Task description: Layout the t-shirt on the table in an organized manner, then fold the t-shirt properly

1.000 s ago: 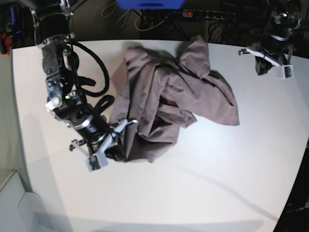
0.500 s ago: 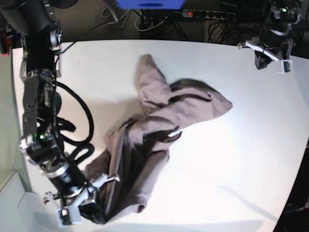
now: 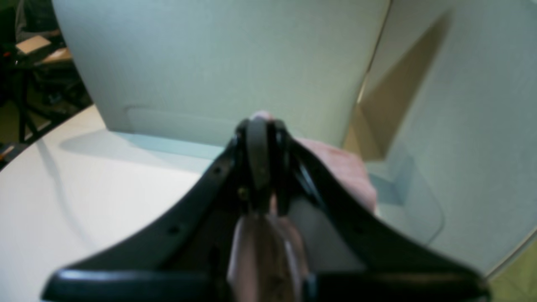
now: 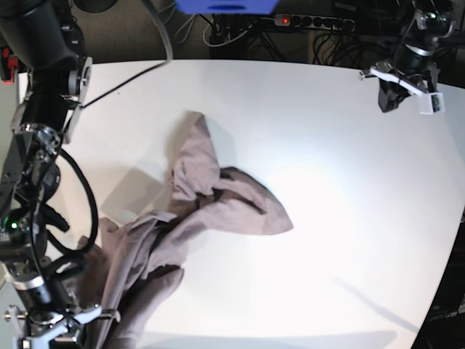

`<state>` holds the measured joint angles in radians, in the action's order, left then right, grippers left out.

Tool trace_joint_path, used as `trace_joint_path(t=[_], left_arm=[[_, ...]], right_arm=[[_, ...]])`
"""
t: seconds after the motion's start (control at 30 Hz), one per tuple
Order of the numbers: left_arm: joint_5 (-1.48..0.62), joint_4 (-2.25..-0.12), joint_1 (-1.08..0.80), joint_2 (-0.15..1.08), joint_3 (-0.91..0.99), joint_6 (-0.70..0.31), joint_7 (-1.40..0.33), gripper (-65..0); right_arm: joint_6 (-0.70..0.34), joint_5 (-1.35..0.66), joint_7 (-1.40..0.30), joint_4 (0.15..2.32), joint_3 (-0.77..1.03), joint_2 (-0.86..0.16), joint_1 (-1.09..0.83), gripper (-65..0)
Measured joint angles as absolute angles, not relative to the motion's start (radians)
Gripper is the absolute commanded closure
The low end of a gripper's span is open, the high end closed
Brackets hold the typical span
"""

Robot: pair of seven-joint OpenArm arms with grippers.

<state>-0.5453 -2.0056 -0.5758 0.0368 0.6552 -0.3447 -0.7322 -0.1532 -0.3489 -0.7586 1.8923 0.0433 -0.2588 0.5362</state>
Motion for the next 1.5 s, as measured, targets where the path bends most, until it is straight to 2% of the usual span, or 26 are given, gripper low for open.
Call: trace_joint_path(t=[0.27,0.53,0.7,0.97,1.07,1.23,1.33,1.5], left_arm=[[-0.544,-2.006,-0.561,0.039,0.654,-0.344,-0.728,0.0],[-0.543,-2.006,-0.563,0.036,0.656,-0.344,-0.729,0.0],[-0.544,-2.006,-0.564,0.03,0.649,-0.345,-0.73,0.0],[-0.592,-2.004,-0.533,0.036,0.571,-0.344,-0.732,-0.2],[-0.598,-2.004,-0.506,0.036,0.527,-0.341,-0.728,-3.7],[-0.588,-2.001,-0.476,0.038,0.471,-0.333,-0.738,-9.2],[-0.592,-2.001,-0.422,0.037,0.459,-0.333,-0.731,-10.7],[-0.594,-1.95,-0.32,0.038,0.459,-0.336,-0.731,-10.7]], right_arm=[[-0.154,-0.361,-0.778,1.97,-0.002,-0.202,0.523,0.0],[-0.153,-0.3,-0.771,1.898,0.088,-0.211,0.516,0.0],[-0.153,-0.289,-0.773,1.818,0.17,-0.266,0.513,0.0],[-0.154,-0.296,-0.78,1.656,0.204,-0.319,0.47,-0.6],[-0.153,-0.294,-0.775,1.636,0.239,-0.332,0.415,-7.9],[-0.154,-0.294,-0.776,1.637,0.241,-0.335,0.324,-23.7],[-0.154,-0.292,-0.779,1.649,0.24,-0.336,0.272,-31.9],[-0.154,-0.292,-0.775,1.799,0.261,-0.37,0.142,-33.6]])
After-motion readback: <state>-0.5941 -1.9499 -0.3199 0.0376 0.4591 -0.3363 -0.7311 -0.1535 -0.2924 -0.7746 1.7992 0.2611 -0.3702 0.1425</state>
